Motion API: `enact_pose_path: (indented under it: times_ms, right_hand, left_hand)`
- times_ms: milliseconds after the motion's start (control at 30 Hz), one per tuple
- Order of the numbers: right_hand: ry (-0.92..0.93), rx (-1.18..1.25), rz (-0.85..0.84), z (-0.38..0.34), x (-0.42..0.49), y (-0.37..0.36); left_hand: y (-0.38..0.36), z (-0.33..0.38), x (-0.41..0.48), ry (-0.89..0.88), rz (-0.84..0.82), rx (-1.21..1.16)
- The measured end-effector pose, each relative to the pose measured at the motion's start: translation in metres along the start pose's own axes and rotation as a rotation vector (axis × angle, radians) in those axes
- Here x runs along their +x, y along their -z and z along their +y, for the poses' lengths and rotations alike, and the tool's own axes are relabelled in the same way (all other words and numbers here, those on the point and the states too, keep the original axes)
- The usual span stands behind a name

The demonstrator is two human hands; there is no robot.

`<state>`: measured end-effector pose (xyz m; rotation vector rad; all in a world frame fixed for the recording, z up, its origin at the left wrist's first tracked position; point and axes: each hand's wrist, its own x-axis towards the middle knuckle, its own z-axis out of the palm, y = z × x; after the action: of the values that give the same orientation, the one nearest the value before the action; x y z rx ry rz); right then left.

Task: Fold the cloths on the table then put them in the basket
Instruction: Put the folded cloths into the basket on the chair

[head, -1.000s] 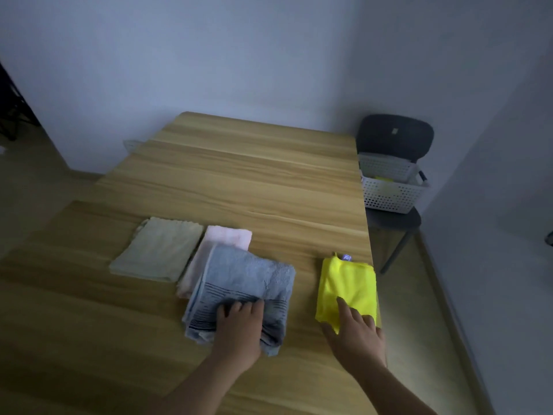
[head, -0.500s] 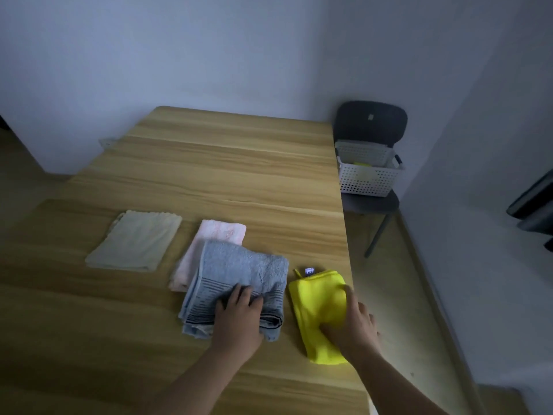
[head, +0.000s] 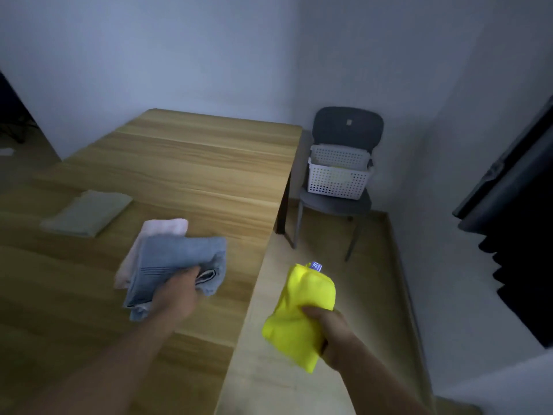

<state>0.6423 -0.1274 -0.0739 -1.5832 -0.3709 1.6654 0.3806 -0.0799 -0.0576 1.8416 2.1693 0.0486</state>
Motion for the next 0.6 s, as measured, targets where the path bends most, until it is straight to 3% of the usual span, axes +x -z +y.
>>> enact_pose_path:
  times_ms: [133, 267, 433, 600]
  right_hand:
    - [0.047, 0.004, -0.024, -0.03, -0.001, 0.025]
    - [0.097, 0.05, -0.062, -0.066, 0.009, 0.027]
    - [0.16, 0.053, -0.14, -0.116, 0.031, 0.016]
    - [0.251, 0.02, -0.201, -0.181, 0.075, -0.008]
  left_hand:
    - [0.021, 0.055, -0.002, 0.023, 0.257, -0.015]
    - [0.048, 0.096, 0.013, 0.047, 0.293, -0.05]
    - [0.093, 0.123, 0.052, 0.111, 0.473, 0.212]
    - [0.137, 0.157, 0.12, 0.14, 0.537, 0.259]
